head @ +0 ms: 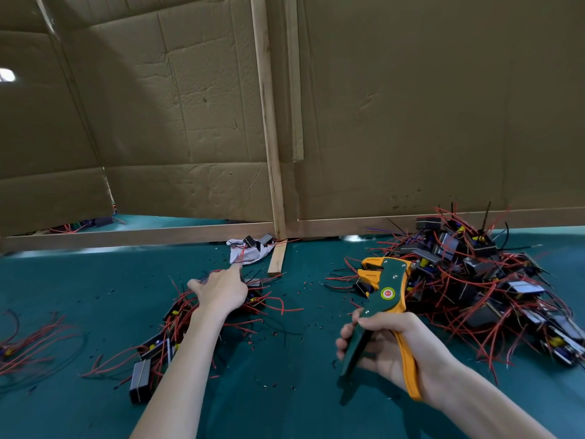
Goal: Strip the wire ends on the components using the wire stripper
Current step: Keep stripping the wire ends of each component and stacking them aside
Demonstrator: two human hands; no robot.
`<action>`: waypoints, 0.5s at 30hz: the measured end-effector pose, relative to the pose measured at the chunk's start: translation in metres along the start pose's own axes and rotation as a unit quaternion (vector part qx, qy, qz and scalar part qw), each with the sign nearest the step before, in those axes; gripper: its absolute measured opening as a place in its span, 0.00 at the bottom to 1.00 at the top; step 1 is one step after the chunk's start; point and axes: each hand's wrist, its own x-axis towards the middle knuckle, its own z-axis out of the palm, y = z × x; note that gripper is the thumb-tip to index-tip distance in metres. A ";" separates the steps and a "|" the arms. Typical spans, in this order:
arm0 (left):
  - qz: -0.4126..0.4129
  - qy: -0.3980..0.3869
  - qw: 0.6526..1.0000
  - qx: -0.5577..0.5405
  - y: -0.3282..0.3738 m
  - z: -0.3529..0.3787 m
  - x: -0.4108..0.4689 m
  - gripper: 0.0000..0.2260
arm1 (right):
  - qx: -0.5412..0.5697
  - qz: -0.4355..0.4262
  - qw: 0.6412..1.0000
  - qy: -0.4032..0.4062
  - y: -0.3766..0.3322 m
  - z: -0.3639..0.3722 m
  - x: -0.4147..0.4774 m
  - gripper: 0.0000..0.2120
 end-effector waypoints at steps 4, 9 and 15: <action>0.034 -0.044 0.998 0.004 0.001 -0.006 -0.004 0.36 | -0.001 0.001 1.000 -0.001 0.001 0.000 0.000 0.11; 0.075 -0.061 0.994 -0.055 0.003 -0.009 -0.007 0.37 | -0.006 0.003 1.000 0.000 0.002 0.002 -0.001 0.10; 0.069 -0.021 0.997 0.027 0.019 -0.008 -0.012 0.17 | -0.003 -0.003 1.000 0.007 0.000 0.001 -0.001 0.10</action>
